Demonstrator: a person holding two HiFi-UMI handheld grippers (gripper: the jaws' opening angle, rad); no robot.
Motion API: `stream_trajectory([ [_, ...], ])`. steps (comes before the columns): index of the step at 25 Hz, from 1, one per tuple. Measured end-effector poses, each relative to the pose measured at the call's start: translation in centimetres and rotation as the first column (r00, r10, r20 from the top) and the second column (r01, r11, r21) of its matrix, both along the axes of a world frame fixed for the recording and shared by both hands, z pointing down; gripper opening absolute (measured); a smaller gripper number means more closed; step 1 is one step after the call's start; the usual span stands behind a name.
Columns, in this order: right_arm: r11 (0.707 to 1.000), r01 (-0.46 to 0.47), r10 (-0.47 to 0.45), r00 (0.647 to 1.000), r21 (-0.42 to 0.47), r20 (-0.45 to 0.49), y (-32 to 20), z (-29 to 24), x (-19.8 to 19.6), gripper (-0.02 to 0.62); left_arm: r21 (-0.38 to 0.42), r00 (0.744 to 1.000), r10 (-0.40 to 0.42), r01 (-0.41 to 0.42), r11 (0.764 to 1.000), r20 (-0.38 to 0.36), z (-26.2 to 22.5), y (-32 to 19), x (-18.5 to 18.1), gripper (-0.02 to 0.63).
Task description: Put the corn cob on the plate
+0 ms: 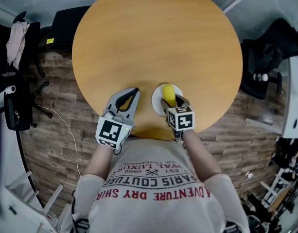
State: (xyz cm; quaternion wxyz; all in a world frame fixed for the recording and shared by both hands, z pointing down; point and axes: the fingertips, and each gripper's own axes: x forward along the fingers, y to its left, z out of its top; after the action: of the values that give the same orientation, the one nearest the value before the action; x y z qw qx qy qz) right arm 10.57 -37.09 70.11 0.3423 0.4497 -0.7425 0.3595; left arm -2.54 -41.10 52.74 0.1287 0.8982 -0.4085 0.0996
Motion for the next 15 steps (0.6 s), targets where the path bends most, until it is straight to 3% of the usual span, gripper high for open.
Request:
stream_trajectory([
  [15,0.994,-0.029,0.026,0.999,-0.102,-0.023,0.4,2.1,-0.6,0.267,-0.022,0.999,-0.049,0.049,0.999,0.010,1.1,-1.0,-2.4,0.032],
])
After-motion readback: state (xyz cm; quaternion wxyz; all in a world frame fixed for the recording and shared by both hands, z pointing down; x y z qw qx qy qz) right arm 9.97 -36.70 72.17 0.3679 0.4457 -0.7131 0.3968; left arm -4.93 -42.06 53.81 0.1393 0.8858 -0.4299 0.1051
